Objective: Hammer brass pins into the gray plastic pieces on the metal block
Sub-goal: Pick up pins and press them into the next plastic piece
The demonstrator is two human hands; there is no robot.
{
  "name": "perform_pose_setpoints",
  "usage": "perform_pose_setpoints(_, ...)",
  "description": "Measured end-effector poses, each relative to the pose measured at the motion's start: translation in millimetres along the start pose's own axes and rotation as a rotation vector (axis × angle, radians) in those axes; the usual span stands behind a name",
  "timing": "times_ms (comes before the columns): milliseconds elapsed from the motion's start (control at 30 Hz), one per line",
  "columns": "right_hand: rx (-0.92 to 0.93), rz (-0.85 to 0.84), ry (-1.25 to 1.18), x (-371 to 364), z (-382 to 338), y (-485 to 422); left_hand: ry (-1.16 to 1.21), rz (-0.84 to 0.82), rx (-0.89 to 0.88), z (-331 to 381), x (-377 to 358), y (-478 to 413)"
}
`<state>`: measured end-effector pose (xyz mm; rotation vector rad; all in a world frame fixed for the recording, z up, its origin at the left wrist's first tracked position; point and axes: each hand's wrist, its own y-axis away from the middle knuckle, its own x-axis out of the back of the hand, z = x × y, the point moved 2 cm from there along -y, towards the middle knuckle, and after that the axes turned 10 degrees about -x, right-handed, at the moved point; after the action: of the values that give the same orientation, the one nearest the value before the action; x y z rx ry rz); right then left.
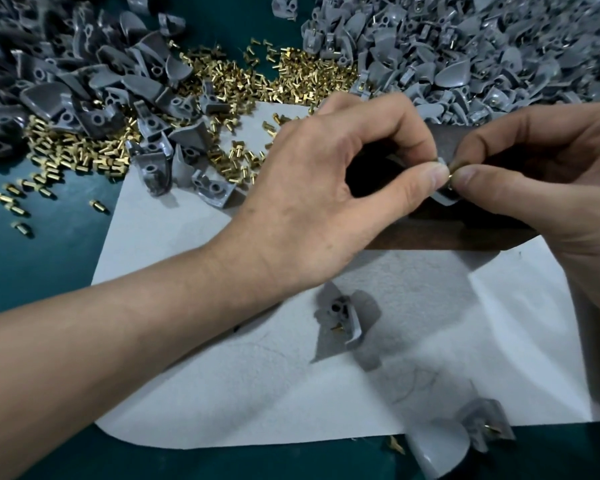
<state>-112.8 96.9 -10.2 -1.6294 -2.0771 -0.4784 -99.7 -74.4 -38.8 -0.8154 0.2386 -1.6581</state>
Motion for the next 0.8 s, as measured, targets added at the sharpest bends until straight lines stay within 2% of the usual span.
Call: perform_pose_setpoints(800,0.161,0.055,0.088,-0.2,7.6,-3.1,-0.039,-0.014,-0.026,1.6,-0.2,-0.4)
